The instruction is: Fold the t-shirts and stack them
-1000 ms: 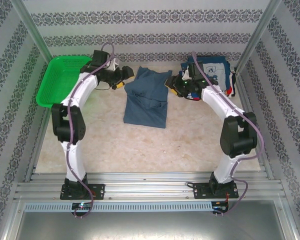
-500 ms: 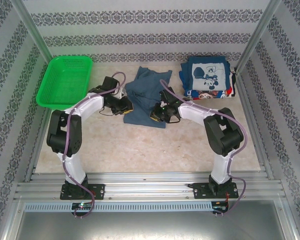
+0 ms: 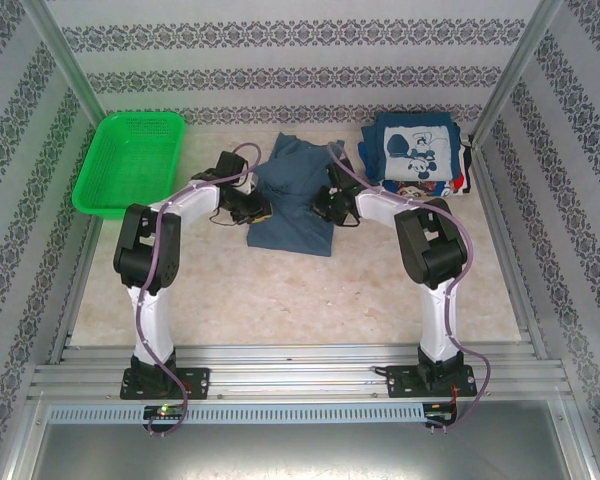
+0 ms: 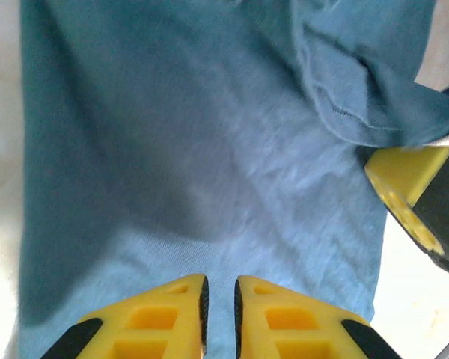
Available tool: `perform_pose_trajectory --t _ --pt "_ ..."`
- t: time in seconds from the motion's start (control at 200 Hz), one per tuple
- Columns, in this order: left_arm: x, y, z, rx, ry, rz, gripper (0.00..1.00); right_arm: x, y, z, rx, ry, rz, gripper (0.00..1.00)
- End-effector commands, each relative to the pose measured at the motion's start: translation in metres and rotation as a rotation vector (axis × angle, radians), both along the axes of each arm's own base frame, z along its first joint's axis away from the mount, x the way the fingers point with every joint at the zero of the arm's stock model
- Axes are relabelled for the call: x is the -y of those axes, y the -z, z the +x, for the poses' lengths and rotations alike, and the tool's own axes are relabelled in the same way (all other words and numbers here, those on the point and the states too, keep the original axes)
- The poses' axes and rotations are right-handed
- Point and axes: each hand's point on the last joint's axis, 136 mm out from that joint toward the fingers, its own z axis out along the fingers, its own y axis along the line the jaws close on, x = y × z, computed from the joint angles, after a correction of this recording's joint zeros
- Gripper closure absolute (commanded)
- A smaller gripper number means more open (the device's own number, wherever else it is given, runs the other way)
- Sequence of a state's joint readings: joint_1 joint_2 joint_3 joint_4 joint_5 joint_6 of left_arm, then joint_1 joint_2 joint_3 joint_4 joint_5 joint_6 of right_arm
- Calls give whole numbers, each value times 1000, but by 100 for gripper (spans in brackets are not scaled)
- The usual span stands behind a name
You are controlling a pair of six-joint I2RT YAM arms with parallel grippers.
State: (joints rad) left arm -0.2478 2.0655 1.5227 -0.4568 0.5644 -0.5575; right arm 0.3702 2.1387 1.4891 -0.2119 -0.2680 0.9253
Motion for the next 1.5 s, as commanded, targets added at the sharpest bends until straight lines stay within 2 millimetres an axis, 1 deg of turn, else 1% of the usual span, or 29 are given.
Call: perform_pose_trajectory --t 0.0,0.09,0.19,0.25,0.325,0.41,0.53,0.565,0.575,0.61,0.62,0.654,0.719,0.749,0.814,0.869,0.929,0.959,0.964,0.984,0.999,1.009,1.049,1.089,1.164,1.219,1.284,1.399,1.494 --pt "2 -7 18 42 3 18 79 15 -1 31 36 53 -10 85" --pt "3 -4 29 48 -14 18 76 22 -2 52 61 83 6 84" --pt "7 3 47 49 -30 18 69 25 -12 73 100 102 26 81" --pt "7 6 61 59 -41 33 69 24 -27 81 133 102 45 79" --pt "11 6 79 72 -52 24 67 17 -54 81 188 73 57 77" --pt "12 -1 101 110 -75 25 65 15 -73 64 192 38 44 75" --pt "7 -14 132 167 -123 16 62 14 -86 22 193 33 65 74" --pt "8 -18 139 177 -123 9 61 16 -90 3 193 33 55 73" --pt "7 -18 140 180 -125 10 61 16 -90 3 193 33 55 73" --pt "7 -22 145 187 -127 11 61 17 -93 -11 199 25 47 73" --pt "7 -23 146 191 -126 10 61 17 -89 -16 190 23 42 73" --pt "8 -28 148 200 -122 -2 59 18 -91 -27 189 11 41 72" --pt "7 -40 149 208 -124 -24 57 21 -90 -48 171 0 28 69" --pt "6 -49 147 217 -120 -33 56 20 -90 -57 165 -4 30 67" --pt "4 -68 138 231 -99 -38 52 17 -88 -77 149 -36 26 61" --pt "0 -83 122 233 -77 -42 45 20 -78 -97 94 -51 -12 56" --pt "0 -96 94 229 -40 -66 35 23 -67 -119 33 -47 -25 51" --pt "-1 -98 78 215 -25 -69 33 21 -62 -128 20 -53 -11 50" --pt "-2 -95 75 207 -24 -66 33 21 -61 -129 17 -54 -9 49" --pt "-5 -99 65 203 -21 -61 32 20 -57 -135 6 -57 -5 48" --pt "-9 -95 55 184 -22 -53 31 20 -55 -139 -2 -56 -5 47" --pt "-11 -97 50 180 -25 -51 31 20 -54 -141 -5 -57 -4 46" --pt "-20 -85 27 124 -42 -50 28 20 -48 -150 -20 -58 -7 43" --pt "-23 -80 5 87 -41 -77 28 19 -41 -158 -32 -55 -4 40" --pt "-31 -61 -30 23 -40 -60 26 17 -33 -164 -43 -46 26 37" --pt "-31 -45 -48 -19 -37 -69 26 15 -28 -164 -47 -47 38 35" --pt "-32 -28 -60 -53 -41 -80 27 15 -22 -161 -53 -44 35 34" --pt "-32 -7 -63 -70 -64 -94 29 11 -9 -151 -66 -39 67 34" --pt "-31 6 -62 -87 -70 -94 31 9 -6 -142 -60 -33 69 34"
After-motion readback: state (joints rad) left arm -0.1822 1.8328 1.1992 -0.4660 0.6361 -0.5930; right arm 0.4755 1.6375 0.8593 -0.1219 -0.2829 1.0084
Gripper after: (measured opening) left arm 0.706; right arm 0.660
